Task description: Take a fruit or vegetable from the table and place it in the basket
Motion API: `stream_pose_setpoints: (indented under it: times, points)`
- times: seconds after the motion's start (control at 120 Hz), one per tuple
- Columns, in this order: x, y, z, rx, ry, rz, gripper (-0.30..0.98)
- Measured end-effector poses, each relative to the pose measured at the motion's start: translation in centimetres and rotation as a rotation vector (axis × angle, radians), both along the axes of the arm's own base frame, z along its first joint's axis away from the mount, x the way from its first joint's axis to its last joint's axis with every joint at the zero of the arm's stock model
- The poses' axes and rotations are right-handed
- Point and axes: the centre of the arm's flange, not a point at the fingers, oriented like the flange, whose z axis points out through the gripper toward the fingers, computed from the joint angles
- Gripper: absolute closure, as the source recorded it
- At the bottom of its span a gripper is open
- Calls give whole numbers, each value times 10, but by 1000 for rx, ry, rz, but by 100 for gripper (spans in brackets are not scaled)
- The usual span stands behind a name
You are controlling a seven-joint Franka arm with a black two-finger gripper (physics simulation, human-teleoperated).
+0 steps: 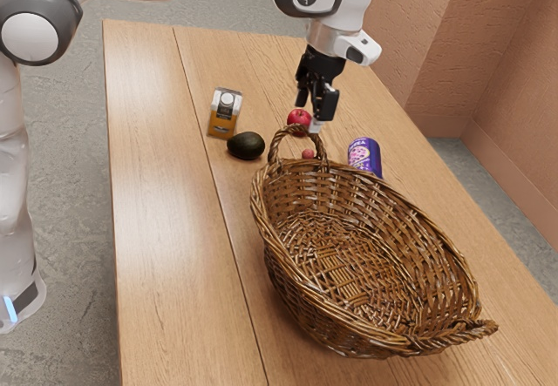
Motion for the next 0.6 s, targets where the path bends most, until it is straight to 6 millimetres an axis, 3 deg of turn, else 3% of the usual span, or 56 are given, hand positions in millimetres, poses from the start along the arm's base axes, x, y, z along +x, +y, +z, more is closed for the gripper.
stream_pose_setpoints:
  times: [0.058,0.125,0.308,0.392,0.467,0.525,0.6]
  points:
    - [39,-1,16,3,-53,-6,0]
    - [55,-9,21,3,-73,-23,0]
    - [59,-13,23,8,-71,-29,0]
    - [51,-29,36,9,-86,-57,0]
    - [55,-35,28,12,-69,-68,0]
    - [62,-27,13,22,-43,-60,0]
    - [68,18,1,45,-20,-6,0]
